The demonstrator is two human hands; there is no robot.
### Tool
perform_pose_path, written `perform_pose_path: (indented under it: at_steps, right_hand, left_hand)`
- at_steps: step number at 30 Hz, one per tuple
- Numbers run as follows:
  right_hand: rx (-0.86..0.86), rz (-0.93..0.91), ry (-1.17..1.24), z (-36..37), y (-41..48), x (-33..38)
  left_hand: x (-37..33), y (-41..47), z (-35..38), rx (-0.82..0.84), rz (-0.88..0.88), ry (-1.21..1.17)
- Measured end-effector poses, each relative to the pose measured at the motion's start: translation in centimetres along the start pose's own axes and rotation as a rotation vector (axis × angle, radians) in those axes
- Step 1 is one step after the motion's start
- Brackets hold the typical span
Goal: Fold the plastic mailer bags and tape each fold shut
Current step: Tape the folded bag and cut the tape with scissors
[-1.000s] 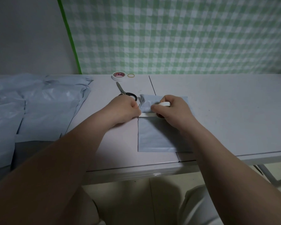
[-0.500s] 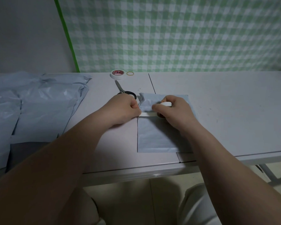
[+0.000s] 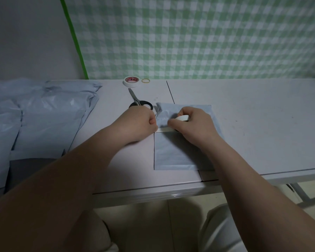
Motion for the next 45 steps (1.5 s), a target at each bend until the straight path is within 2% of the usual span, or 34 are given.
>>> perform_pose_path:
  at_steps: [17, 27, 36, 42, 45]
  right_hand:
    - [-0.007, 0.005, -0.008, -0.1, -0.1, -0.1]
    - [0.003, -0.004, -0.055, 0.1, 0.1, -0.1]
    - [0.025, -0.019, -0.122, 0.3, 0.2, 0.1]
    - [0.037, -0.016, -0.143, 0.3, 0.0, 0.3]
    - [0.044, -0.013, -0.145, 0.2, -0.1, 0.3]
  left_hand:
    - [-0.4, 0.0, 0.4, 0.026, 0.003, 0.111]
    - [-1.0, 0.3, 0.9, -0.029, 0.013, 0.272]
    - [-1.0, -0.1, 0.7, -0.051, -0.055, 0.344]
    - [0.2, 0.0, -0.5, 0.018, -0.137, 0.243]
    - [0.8, -0.9, -1.6, -0.102, -0.177, 0.18]
Point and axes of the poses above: each hand's wrist, its own y-axis towards the middle knuckle, its own z-axis out of the palm, x = y × z, the point moved 9 cm from there along y, towards the middle knuckle, and after that the axes turned 7 degrees about -z, right-handed, at the moved point
